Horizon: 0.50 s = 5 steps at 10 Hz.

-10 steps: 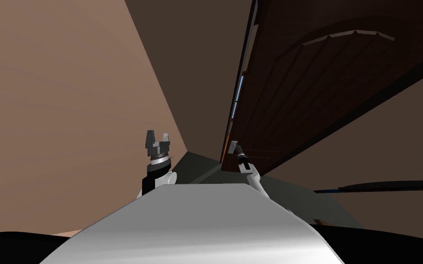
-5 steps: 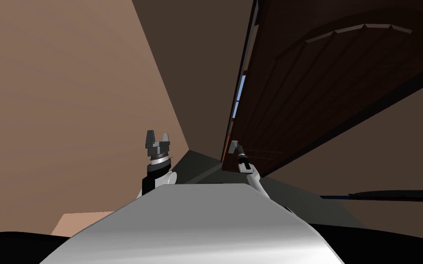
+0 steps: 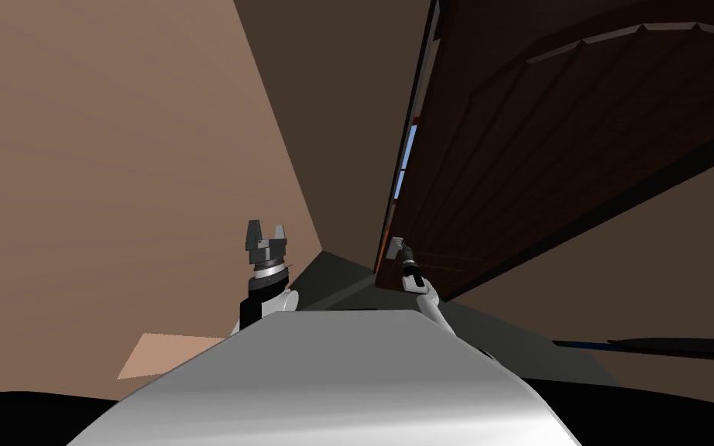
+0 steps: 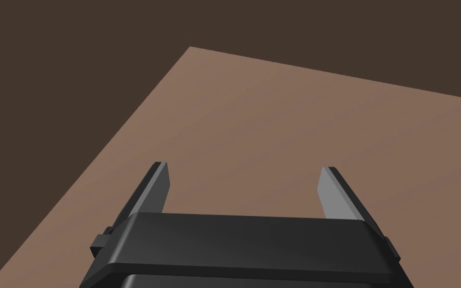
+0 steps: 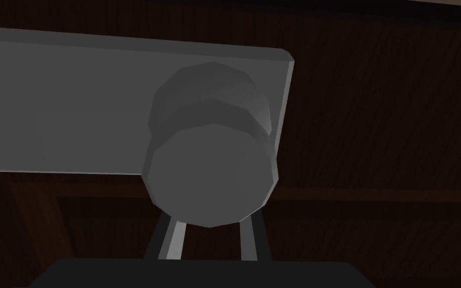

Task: Pull the door open

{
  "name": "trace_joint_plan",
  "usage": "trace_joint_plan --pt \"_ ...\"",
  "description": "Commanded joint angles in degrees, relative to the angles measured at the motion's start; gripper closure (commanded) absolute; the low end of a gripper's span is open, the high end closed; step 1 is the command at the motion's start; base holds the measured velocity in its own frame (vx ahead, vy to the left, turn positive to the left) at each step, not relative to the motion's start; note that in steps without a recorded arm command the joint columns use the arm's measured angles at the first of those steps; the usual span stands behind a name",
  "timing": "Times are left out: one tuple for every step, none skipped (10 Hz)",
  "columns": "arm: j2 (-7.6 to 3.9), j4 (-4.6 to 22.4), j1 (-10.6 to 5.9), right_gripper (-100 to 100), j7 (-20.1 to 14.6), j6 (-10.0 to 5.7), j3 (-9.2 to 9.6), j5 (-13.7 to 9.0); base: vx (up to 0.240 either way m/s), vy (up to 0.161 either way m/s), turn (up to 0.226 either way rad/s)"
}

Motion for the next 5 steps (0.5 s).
trace_joint_plan --pt "0.36 -0.24 -0.84 100 -2.86 -0.29 0.85 -2.86 -0.088 -0.043 0.137" --pt "0.36 -0.24 -0.84 100 -3.68 -0.29 0.85 -3.67 -0.066 -0.035 0.060" --pt "0.30 -0.06 -0.96 100 -5.74 -0.20 1.02 -5.93 -0.061 -0.033 0.122" --pt "0.23 0.12 -1.08 100 -7.25 -0.11 1.18 -7.67 -0.093 -0.055 0.176" --pt "0.23 0.12 -1.08 100 -8.25 -0.11 1.18 -8.69 -0.073 -0.046 0.082"
